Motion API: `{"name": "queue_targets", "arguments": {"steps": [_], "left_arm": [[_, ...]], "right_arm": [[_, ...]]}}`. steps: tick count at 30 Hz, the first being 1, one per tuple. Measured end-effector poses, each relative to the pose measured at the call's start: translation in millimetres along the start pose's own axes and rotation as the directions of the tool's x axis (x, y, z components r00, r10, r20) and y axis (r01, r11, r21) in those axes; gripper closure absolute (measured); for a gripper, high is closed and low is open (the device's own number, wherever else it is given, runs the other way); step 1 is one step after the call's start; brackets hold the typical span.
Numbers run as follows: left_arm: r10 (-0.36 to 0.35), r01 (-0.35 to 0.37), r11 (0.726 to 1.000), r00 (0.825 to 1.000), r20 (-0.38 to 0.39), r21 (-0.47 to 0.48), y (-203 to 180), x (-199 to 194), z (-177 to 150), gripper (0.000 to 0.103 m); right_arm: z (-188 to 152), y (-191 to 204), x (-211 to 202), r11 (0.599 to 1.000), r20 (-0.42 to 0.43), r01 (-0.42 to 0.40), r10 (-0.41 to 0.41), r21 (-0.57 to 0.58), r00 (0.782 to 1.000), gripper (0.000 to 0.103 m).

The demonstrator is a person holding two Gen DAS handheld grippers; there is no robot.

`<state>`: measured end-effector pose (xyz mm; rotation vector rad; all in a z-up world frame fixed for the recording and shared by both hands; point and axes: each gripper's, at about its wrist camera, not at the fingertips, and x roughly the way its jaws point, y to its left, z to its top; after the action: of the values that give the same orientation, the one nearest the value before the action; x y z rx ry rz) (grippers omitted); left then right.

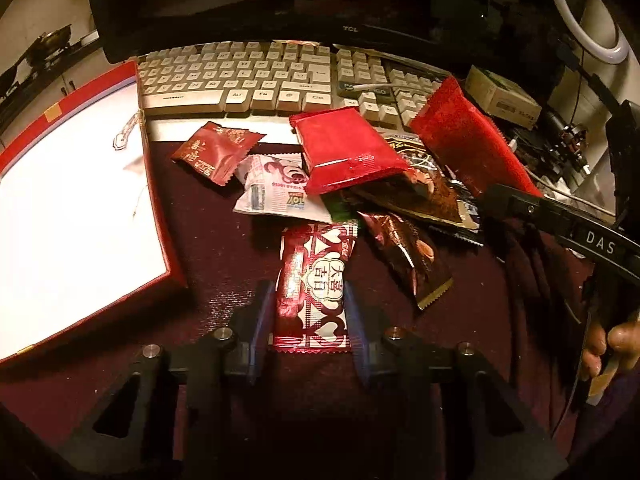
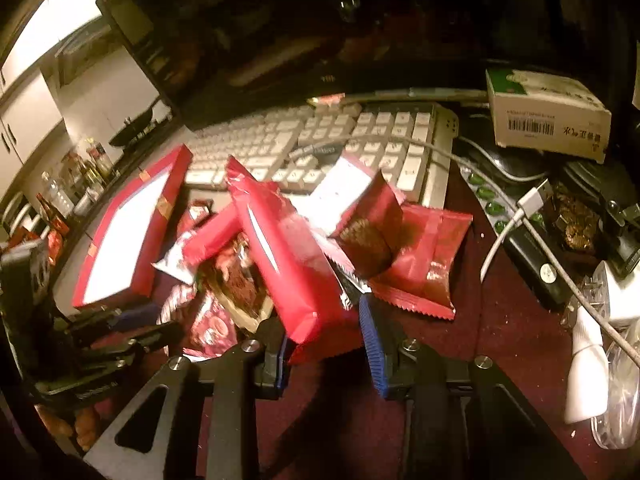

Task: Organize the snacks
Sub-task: 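Carry both snacks over the red tray and open both tools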

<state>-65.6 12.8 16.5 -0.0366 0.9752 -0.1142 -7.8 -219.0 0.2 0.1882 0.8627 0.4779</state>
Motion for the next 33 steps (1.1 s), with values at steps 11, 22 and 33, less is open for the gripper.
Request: {"name": "queue_targets", "arguments": {"steps": [11, 22, 33], "left_arm": [[-0.058, 0.055, 0.996, 0.997, 0.044, 0.074, 1, -27, -20, 0.073], [0.032, -0.032, 0.999, 0.980, 0.198, -0.006, 70, -92, -18, 0.073], [0.288, -0.264, 0.950, 0.948, 0.134, -0.169, 172, -76, -6, 0.071]], "right_arm": [[-2, -5, -12, 0.984, 0.028, -0.175, 0.174, 0.038, 0.984, 0.090], [-1, 23, -10, 0.781, 0.069, -0.563, 0.567, 0.270, 0.821, 0.090], [20, 160, 77, 0.770, -0.048, -0.576, 0.609, 0.274, 0.792, 0.090]]}}
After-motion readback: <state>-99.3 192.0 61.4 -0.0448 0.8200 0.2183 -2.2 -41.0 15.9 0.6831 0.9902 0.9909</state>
